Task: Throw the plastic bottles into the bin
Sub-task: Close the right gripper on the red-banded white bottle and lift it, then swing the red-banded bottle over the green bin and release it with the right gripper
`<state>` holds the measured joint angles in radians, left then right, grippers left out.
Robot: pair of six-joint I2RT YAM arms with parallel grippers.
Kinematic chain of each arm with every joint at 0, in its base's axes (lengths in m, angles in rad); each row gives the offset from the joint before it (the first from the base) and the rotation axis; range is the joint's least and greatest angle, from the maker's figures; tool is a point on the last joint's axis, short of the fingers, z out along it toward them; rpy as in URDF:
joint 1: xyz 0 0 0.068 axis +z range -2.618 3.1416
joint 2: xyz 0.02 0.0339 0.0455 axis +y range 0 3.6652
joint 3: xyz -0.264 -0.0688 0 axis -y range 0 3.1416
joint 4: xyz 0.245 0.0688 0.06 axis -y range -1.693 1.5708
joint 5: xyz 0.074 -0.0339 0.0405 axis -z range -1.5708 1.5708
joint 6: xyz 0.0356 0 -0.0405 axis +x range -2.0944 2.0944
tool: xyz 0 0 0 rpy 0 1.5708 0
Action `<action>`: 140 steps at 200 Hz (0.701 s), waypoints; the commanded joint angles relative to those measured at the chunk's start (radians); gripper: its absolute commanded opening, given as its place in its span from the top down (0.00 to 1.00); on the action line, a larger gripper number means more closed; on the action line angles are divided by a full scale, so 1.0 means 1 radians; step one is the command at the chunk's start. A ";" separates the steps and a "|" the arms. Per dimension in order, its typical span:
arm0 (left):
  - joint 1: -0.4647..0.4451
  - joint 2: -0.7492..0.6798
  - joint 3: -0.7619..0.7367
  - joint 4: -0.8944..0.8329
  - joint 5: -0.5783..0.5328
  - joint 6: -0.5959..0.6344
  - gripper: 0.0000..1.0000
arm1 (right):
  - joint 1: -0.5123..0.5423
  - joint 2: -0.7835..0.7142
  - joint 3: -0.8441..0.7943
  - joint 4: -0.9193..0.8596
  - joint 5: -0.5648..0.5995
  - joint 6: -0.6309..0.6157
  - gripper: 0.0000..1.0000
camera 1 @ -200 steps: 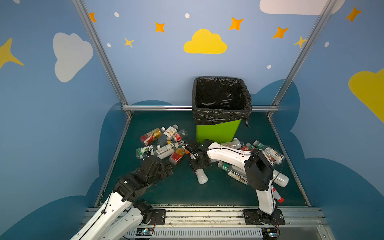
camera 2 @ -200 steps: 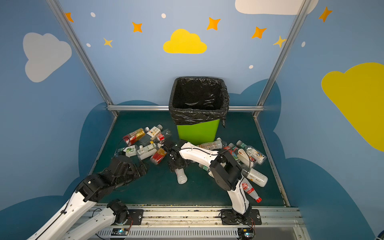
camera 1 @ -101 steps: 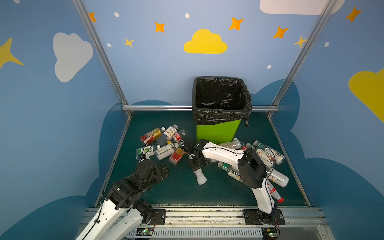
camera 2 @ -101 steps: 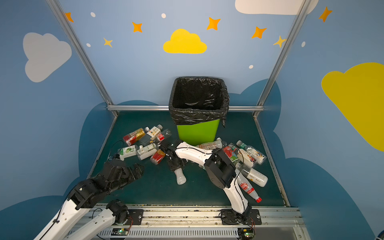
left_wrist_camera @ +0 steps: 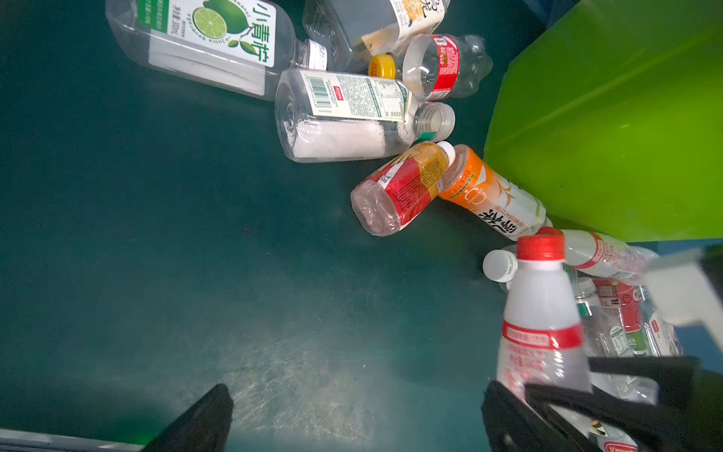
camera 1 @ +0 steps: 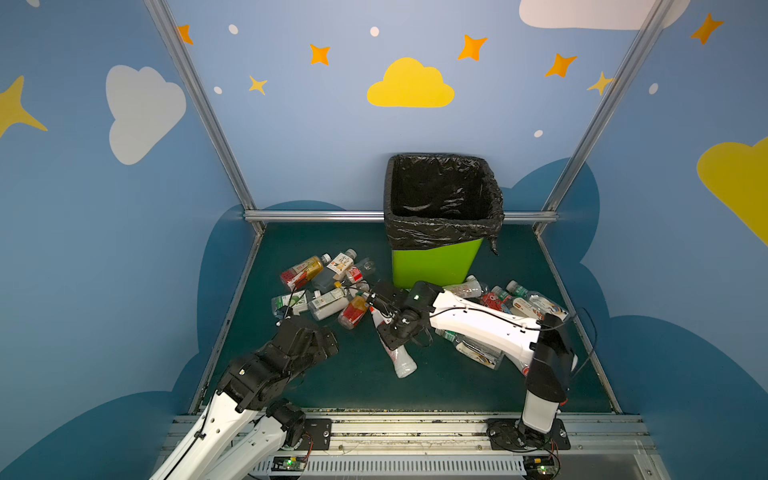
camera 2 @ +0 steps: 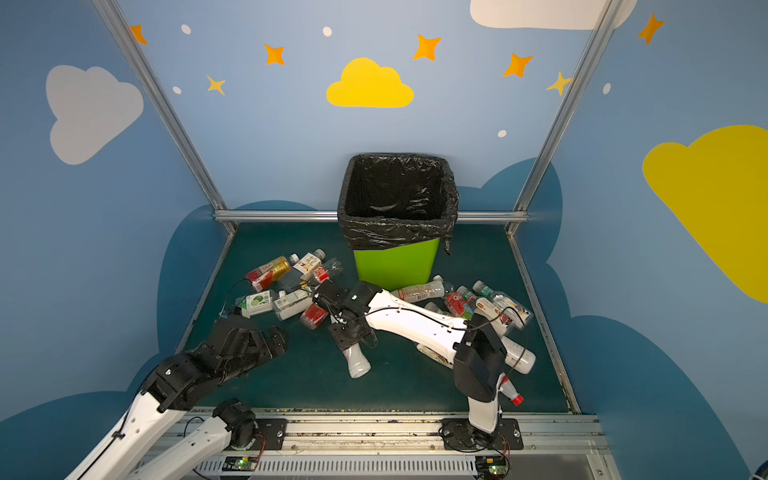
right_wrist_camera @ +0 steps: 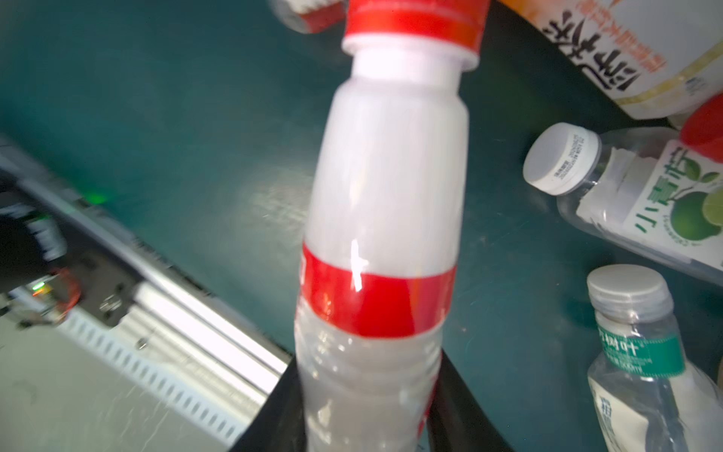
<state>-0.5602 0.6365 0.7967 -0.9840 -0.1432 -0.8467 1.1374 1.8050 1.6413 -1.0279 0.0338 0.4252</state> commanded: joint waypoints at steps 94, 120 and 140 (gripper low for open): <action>0.016 0.138 0.215 -0.047 -0.047 0.136 0.00 | -0.275 0.042 0.958 0.082 0.174 -0.372 0.55; 0.016 0.160 0.250 -0.052 -0.042 0.147 0.00 | -0.458 0.253 1.220 0.131 0.191 -0.351 0.24; 0.016 0.158 0.277 -0.074 -0.047 0.141 0.00 | -0.529 0.231 1.205 0.094 0.222 -0.306 0.11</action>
<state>-0.5499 0.8032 1.0328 -1.0058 -0.1699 -0.7288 0.6662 1.9919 2.8529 -0.8616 0.2062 0.1017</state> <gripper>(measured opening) 0.998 0.873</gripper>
